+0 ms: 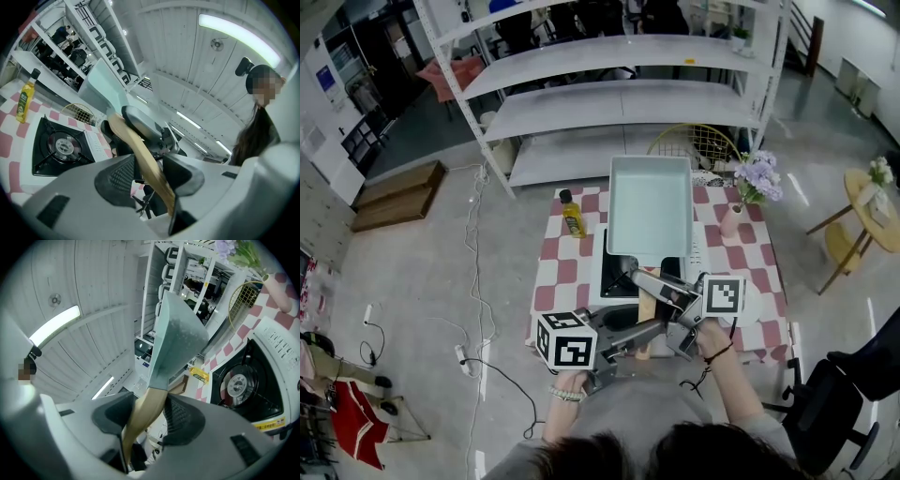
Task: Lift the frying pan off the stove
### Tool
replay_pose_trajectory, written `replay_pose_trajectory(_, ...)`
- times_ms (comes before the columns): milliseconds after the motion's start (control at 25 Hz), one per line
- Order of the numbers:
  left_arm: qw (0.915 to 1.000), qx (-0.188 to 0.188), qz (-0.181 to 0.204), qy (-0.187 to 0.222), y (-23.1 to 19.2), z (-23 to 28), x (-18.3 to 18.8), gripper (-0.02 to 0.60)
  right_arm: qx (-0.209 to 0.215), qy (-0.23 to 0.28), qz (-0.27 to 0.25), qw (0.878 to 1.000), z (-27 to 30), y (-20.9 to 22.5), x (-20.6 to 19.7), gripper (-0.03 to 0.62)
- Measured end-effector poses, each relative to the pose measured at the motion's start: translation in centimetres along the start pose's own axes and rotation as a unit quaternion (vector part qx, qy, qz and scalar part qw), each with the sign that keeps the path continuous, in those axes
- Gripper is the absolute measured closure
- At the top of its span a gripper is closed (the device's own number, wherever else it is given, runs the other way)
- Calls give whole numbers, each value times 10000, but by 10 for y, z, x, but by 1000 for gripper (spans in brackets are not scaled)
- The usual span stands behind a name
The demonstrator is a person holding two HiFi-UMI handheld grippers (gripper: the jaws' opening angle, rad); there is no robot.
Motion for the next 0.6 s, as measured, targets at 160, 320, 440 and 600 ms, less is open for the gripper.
replay_pose_trajectory(160,10000,-50,61,52,6,-1,4,388,50,18,28,10000,-1,-8,1,381)
replay_pose_trajectory(320,9999,-55,143,62,11,-2,7,388,83,26,-55,9999,-2,-14,2,381)
replay_pose_trajectory(440,9998,-72,173,107,13,-2,9,388,116,47,-59,9999,-2,-16,4,381)
replay_pose_trajectory(600,9997,-57,204,126,16,-3,12,388,222,31,-50,9997,-2,-21,6,379)
Point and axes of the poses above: the fingertips, and each gripper's own axes: z forward along the fingers, y to its right, x out of its top, the point moved 1 cm from there along -z, backward along the fingers, and after that the axes turned 12 degrees about -x, right-handed, at the moved point
